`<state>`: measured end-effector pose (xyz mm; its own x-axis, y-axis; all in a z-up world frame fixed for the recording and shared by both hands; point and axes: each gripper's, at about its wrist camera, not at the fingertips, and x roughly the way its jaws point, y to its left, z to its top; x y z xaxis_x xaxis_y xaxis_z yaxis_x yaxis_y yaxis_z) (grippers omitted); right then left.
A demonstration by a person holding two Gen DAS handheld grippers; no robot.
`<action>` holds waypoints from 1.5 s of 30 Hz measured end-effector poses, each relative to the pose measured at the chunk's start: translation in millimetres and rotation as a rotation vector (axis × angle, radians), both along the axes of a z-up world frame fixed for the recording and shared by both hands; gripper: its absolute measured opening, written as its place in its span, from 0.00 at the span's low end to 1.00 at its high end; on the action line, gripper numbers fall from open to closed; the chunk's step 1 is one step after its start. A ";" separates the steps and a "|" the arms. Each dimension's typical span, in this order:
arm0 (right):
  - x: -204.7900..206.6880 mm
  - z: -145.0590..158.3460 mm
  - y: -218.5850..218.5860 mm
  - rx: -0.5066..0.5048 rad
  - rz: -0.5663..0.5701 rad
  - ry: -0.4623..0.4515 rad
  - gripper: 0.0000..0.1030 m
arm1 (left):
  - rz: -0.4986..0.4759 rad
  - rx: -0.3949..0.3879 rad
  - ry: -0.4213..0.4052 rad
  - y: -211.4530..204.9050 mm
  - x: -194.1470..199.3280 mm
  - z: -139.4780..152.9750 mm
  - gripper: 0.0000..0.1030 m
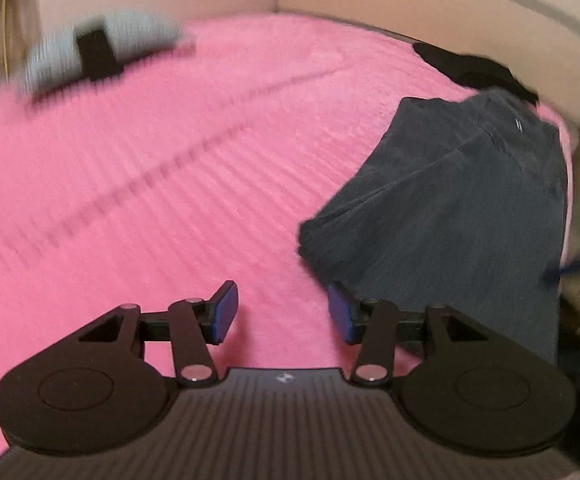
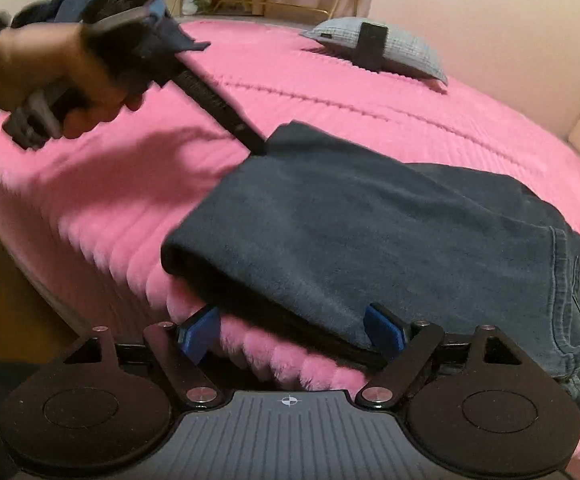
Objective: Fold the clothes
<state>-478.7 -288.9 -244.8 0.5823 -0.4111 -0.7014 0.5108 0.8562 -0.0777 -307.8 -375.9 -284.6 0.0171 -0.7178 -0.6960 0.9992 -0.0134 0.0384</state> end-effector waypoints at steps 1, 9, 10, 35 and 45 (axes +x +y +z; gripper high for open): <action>-3.0 8.8 1.4 -0.002 -0.014 -0.024 0.80 | -0.040 -0.028 -0.066 8.6 -4.0 5.6 0.44; 36.5 11.6 41.1 -0.121 0.204 0.052 0.56 | -0.401 -0.104 -0.475 42.4 -43.6 2.4 0.55; 44.6 4.6 42.2 -0.125 0.221 0.078 0.54 | -0.453 -0.113 -0.515 45.9 -49.5 -0.6 0.60; 45.1 27.6 78.1 -0.501 0.288 0.223 0.15 | -0.709 -0.260 -0.989 77.1 -56.2 -10.5 0.00; 50.9 35.0 102.2 -0.458 0.337 0.146 0.14 | -0.505 -0.176 -1.026 179.2 -28.0 18.8 0.10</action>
